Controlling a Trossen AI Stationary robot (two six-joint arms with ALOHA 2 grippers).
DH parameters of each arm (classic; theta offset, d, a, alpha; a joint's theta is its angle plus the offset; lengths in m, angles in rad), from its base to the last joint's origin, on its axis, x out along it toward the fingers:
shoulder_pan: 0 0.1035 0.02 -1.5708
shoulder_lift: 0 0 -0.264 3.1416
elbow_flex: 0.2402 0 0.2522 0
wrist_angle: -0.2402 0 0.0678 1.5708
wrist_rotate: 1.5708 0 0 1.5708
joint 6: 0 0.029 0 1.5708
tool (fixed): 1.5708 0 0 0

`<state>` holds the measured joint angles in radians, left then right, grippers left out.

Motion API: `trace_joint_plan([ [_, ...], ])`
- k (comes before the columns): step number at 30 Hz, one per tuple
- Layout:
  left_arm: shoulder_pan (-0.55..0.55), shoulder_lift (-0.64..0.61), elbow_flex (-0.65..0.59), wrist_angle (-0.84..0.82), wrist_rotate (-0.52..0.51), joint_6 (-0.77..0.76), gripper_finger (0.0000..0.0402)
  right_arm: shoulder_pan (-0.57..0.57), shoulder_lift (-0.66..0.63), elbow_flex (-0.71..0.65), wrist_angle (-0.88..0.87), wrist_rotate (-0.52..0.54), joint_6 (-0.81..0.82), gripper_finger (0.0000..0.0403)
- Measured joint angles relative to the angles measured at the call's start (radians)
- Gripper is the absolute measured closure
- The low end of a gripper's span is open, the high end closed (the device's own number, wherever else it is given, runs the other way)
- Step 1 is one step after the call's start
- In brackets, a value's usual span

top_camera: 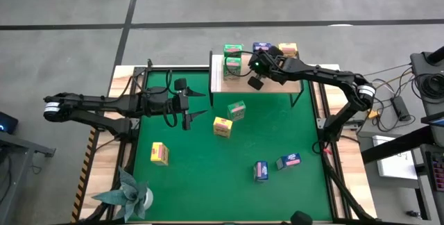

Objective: Stack cereal on shelf
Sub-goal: Adjust the blue cereal box, then put the top yellow cereal box on the shelf aligned with the other yellow cereal box

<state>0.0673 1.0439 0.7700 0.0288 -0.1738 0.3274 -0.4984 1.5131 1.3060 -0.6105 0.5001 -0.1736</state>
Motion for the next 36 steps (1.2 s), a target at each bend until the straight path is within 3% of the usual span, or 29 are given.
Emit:
trace_joint_plan([
  [11, 0.000, 0.000, 0.000, 0.000, 0.000, -0.005, 0.0148, 0.065, -0.028, 0.000, -0.039, -0.002, 0.046, 0.0390],
  [22, 0.000, 0.000, 0.000, -0.025, 0.000, -0.082, 0.0148, 0.247, -0.193, -0.030, -0.076, -0.003, 0.097, 0.0390],
  [29, -0.004, 0.005, 0.000, -0.081, 0.001, -0.220, 0.0148, 0.362, -0.311, -0.245, 0.255, -0.037, 0.011, 0.0390],
  [32, -0.016, 0.028, 0.000, -0.082, 0.017, -0.265, 0.0148, 0.378, -0.356, -0.368, 0.453, -0.127, -0.061, 0.0390],
  [36, -0.032, 0.081, 0.000, -0.060, 0.135, -0.298, 0.0148, 0.379, -0.411, -0.498, 0.658, -0.271, -0.100, 0.0390],
])
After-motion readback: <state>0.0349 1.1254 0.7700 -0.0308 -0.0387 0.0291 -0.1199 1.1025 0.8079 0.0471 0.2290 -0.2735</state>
